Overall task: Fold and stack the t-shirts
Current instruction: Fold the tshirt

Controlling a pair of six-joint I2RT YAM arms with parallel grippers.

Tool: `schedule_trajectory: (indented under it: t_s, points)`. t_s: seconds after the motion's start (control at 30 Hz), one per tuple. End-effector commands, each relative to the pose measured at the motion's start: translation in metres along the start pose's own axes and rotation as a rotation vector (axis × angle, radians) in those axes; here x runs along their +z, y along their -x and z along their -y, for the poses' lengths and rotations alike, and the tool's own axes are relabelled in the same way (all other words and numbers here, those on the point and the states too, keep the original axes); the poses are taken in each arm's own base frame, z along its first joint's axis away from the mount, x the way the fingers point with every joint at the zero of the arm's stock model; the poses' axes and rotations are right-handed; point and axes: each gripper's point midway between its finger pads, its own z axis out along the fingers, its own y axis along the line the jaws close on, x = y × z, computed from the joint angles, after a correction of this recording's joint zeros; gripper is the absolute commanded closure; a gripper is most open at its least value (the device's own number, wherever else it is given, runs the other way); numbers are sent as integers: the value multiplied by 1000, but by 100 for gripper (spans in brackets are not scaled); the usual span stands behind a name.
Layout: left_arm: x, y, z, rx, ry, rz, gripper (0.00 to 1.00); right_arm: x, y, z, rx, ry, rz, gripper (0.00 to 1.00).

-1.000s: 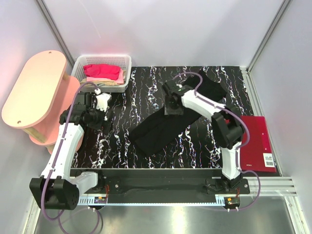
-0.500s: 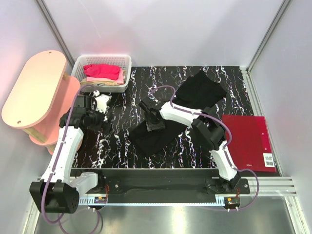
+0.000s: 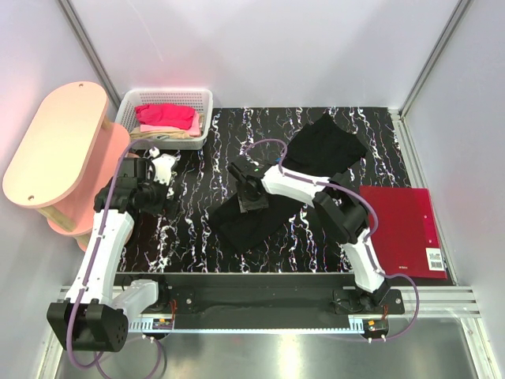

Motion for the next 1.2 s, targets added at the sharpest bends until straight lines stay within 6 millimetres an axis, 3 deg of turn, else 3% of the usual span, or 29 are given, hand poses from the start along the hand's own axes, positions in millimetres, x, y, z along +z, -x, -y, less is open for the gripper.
schedule_trajectory:
  t_s: [0.0,0.03,0.13,0.3,0.37,0.4,0.43,0.53,0.57,0.63,0.67,0.8,0.93,1.17]
  points:
    - [-12,11,2,2,-3,58,1,26,-44,66,11,-159,-135,50]
    - [-13,13,2,3,-5,64,1,25,-54,72,10,-169,-150,50]
    - [-13,14,3,3,-11,65,1,14,-53,73,13,-159,-123,47]
    - [-11,13,0,-2,4,51,1,-2,-31,70,-10,-168,-42,26]
    - [-12,14,-4,-4,22,53,1,-19,-18,61,-46,-171,12,17]
    - [-14,15,-7,-6,41,53,1,-26,-13,58,-61,-176,35,5]
    - [-15,16,-9,-13,55,53,1,-42,-7,47,-97,-184,85,1]
    - [-17,18,-18,-26,101,45,1,-74,1,29,-179,-185,180,0]
    - [-15,18,-18,-30,100,39,1,-82,-7,15,-226,-174,196,0]
    - [-14,18,-20,-37,109,32,1,-96,-13,6,-263,-179,225,0]
    - [-13,17,-20,-38,106,25,1,-101,-25,-7,-305,-168,234,0]
    - [-10,15,-18,-48,97,22,1,-113,-58,-28,-413,-192,265,0]
    - [-11,11,-19,-33,107,17,1,-101,-94,-30,-539,-274,266,0]
    - [-13,9,-23,-19,134,16,1,-75,-108,-18,-564,-356,246,5]
